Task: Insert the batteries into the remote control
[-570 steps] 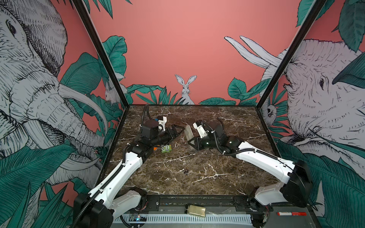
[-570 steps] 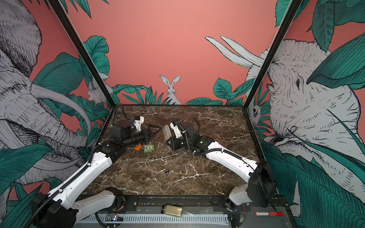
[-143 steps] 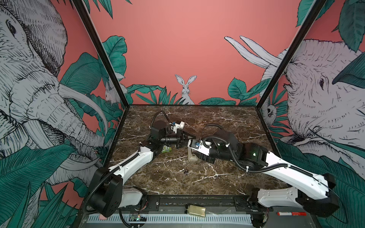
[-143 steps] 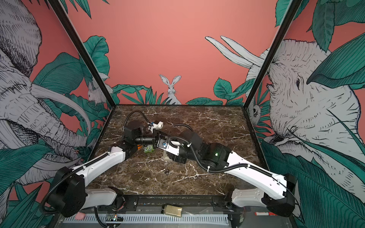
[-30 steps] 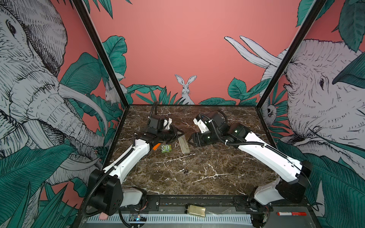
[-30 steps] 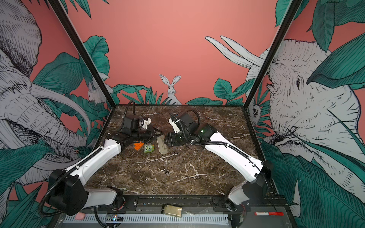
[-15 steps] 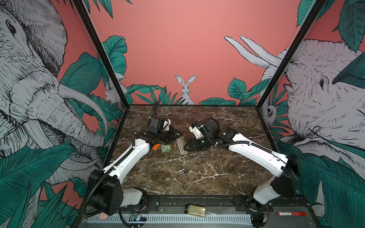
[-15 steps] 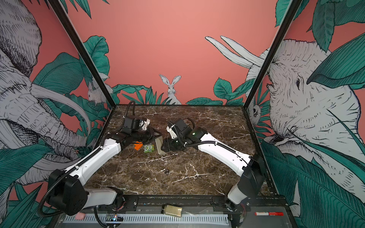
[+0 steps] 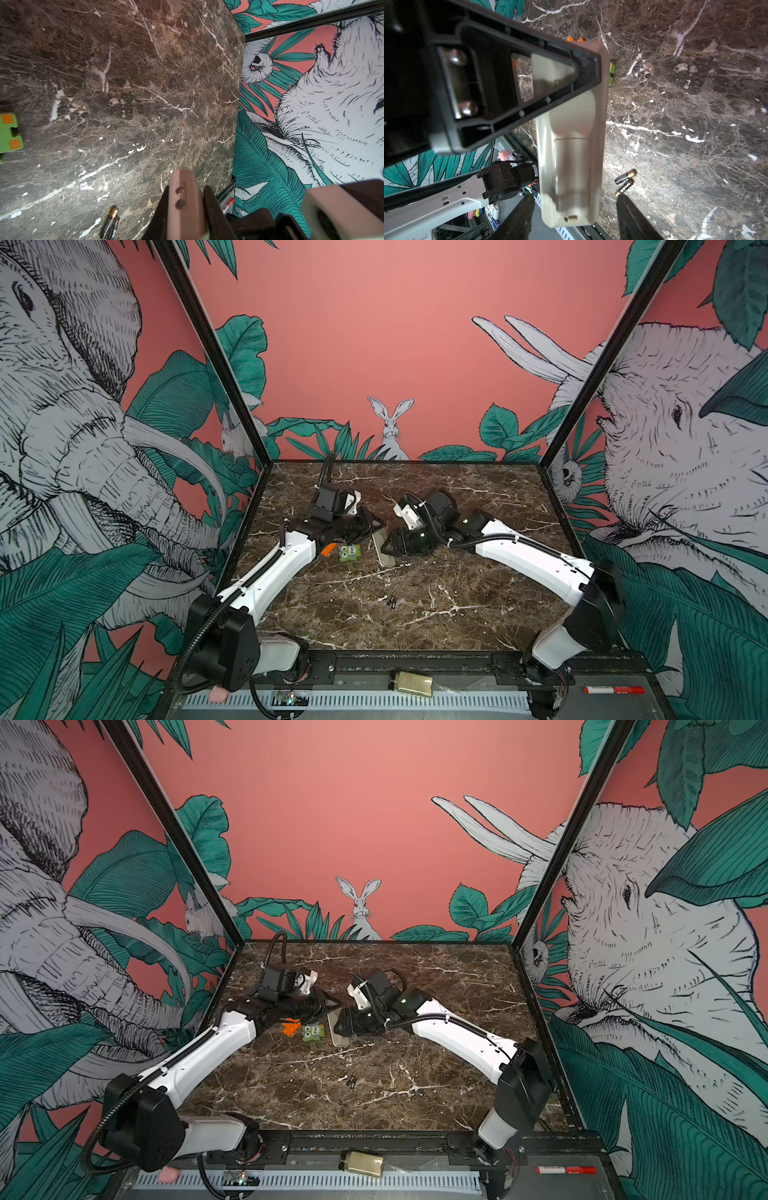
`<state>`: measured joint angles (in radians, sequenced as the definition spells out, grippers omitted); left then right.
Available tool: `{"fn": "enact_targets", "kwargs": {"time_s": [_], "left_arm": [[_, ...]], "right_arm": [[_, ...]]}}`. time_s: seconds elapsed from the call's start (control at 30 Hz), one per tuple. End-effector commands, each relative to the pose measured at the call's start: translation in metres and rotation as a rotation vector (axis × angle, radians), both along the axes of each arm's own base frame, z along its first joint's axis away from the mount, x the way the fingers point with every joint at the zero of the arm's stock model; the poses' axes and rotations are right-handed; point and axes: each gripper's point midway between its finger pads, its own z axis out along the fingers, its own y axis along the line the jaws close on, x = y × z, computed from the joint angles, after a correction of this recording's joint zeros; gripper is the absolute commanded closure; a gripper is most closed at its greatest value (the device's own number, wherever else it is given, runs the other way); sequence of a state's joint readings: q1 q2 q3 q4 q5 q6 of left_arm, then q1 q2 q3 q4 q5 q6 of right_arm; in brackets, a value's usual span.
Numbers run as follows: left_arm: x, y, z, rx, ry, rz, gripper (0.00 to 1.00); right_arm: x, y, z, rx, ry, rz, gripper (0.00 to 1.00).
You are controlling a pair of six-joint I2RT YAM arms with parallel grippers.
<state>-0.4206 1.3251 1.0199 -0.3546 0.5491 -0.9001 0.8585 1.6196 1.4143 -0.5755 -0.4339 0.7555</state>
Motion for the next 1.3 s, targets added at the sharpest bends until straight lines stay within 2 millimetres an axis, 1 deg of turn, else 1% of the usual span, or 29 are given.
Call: {"fn": "enact_targets", "kwargs": {"time_s": [0.0,0.13,0.77,0.87,1.07,1.27], "left_arm": [[0.0007,-0.0057,0.0150,-0.021,-0.031,-0.027,1.00],[0.0016,-0.0077,0.0170,-0.029,-0.037,-0.036,1.00],[0.0045,-0.0113,0.0170,-0.058,-0.032,-0.030,1.00],[0.0006,-0.0140,0.0182,-0.077,-0.023,-0.053,1.00],[0.0014,-0.0144,0.0197,-0.082,-0.026,-0.050,1.00],[0.0016,-0.0147,0.0200,-0.083,-0.028,-0.052,1.00]], "right_arm": [[0.0015,0.0048,-0.0015,0.023,0.014,0.013,0.40],[0.0026,0.0063,-0.0030,0.026,0.021,0.021,0.41],[0.0027,0.0081,-0.0024,0.054,0.029,0.042,0.57],[0.0026,0.0083,-0.0015,0.056,0.026,0.044,0.59],[0.0019,0.0092,-0.0016,0.061,0.029,0.049,0.63],[0.0013,0.0083,-0.0016,0.063,0.024,0.050,0.64]]}}
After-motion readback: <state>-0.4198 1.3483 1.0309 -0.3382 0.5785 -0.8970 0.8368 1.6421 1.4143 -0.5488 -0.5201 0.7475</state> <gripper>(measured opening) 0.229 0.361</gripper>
